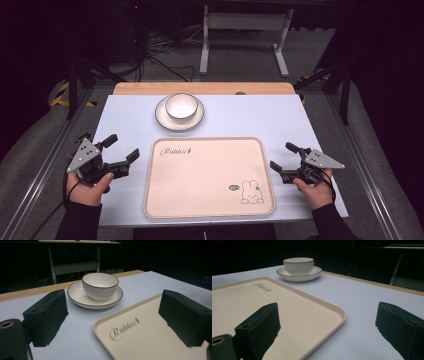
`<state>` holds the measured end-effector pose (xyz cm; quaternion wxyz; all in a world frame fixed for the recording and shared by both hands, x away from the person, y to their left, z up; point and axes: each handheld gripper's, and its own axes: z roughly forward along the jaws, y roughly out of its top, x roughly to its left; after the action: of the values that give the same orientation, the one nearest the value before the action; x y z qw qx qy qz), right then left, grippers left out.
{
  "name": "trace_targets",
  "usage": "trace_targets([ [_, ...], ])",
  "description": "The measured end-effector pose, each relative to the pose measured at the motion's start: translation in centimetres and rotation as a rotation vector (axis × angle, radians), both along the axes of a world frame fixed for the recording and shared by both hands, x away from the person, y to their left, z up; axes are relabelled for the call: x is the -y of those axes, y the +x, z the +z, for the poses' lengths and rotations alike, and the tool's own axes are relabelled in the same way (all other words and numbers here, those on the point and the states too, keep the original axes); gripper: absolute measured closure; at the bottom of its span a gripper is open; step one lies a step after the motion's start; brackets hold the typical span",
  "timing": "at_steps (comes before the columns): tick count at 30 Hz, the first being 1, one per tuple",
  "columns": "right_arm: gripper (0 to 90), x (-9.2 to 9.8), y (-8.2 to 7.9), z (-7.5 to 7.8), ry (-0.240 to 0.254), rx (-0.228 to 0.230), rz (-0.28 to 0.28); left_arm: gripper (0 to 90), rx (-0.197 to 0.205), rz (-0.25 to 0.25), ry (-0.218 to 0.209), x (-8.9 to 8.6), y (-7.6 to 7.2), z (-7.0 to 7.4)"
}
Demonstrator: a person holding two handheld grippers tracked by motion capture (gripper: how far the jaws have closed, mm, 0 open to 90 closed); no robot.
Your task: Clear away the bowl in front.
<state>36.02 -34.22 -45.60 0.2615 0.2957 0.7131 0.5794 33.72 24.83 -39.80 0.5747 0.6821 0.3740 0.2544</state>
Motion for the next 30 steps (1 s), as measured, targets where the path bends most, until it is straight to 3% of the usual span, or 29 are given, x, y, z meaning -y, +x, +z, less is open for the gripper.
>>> trace_targets([
  [5,6.1,0.1,0.0,0.0,0.008,0.002,0.005,6.7,-0.037,-0.026,0.014,0.5,0.7,0.3],
  [7,6.2,0.1,0.0,0.0,0.009,-0.001,0.005,1.2,-0.063,-0.123,-0.019,0.7,1.3,0.2],
  [9,6.4,0.1,0.1,0.0,0.008,0.0,0.006,1.9,-0.093,-0.163,-0.059,0.9,1.8,0.3],
  [12,6.4,0.1,0.0,0.0,0.006,-0.001,0.005,2.7,-0.087,-0.146,-0.014,1.2,2.7,0.8],
  [16,6.5,0.0,0.0,0.0,-0.001,-0.003,0.004,4.5,-0.076,-0.133,-0.025,1.9,4.3,1.7],
  [19,6.6,0.0,0.1,0.0,-0.002,-0.003,0.007,5.1,-0.071,-0.124,0.006,2.8,5.5,2.2],
  [25,6.7,0.3,0.2,0.0,0.032,-0.019,0.004,7.3,-0.108,-0.122,0.011,4.4,7.7,2.3],
  [30,6.8,0.2,0.3,0.0,0.019,-0.024,0.007,7.6,-0.133,-0.117,0.014,5.0,9.3,2.6],
])
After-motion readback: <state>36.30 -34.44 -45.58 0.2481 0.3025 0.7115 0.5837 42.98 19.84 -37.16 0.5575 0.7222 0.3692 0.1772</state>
